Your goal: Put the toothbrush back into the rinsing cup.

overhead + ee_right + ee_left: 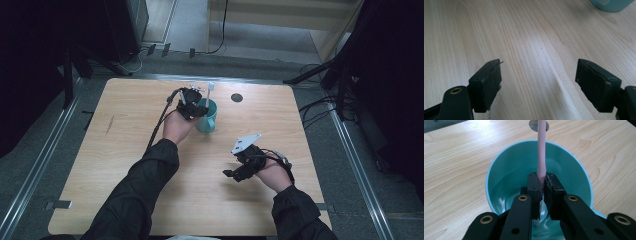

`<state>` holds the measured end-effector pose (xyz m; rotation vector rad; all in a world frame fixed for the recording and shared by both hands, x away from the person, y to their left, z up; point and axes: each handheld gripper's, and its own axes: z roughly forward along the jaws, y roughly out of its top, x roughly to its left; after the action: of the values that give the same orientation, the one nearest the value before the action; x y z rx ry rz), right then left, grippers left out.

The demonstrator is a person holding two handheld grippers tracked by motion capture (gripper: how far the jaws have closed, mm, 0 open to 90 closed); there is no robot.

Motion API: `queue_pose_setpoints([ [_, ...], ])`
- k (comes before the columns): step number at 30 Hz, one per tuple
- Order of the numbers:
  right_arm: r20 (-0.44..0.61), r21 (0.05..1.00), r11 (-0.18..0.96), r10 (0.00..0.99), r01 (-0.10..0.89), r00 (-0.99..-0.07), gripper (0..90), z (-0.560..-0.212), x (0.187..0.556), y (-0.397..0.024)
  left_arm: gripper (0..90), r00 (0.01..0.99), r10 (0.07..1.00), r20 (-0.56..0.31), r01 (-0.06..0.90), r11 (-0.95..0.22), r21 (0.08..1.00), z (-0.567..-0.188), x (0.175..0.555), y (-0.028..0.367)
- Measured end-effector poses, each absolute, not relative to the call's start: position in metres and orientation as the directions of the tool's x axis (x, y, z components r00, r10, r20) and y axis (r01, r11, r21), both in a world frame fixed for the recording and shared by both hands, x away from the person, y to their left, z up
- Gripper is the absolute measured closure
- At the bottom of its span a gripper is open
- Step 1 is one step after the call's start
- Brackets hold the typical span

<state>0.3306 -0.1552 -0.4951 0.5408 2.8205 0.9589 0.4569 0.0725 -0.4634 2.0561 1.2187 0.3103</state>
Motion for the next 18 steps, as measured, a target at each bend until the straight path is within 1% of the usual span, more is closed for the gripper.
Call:
queue_pose_setpoints([
  [3, 0.008, 0.607, 0.739, 0.362, 0.292, -0.932, 21.4, -0.495, 0.33, -0.155, 79.5, 0.525, 0.839, -0.142, 0.67, -0.305, 0.677, -0.464, 0.457, 0.072],
  [8, 0.009, 0.608, 0.736, 0.369, 0.298, -0.929, 21.4, -0.495, 0.331, -0.156, 77.0, 0.522, 0.838, -0.16, 0.676, -0.293, 0.676, -0.46, 0.456, 0.075],
  [14, 0.011, 0.605, 0.738, 0.368, 0.299, -0.93, 21.4, -0.495, 0.331, -0.156, 73.1, 0.541, 0.825, -0.166, 0.663, -0.297, 0.687, -0.445, 0.448, 0.08],
  [18, 0.011, 0.603, 0.739, 0.368, 0.3, -0.93, 21.3, -0.496, 0.331, -0.156, 69.8, 0.561, 0.813, -0.156, 0.656, -0.321, 0.683, -0.435, 0.44, 0.083],
])
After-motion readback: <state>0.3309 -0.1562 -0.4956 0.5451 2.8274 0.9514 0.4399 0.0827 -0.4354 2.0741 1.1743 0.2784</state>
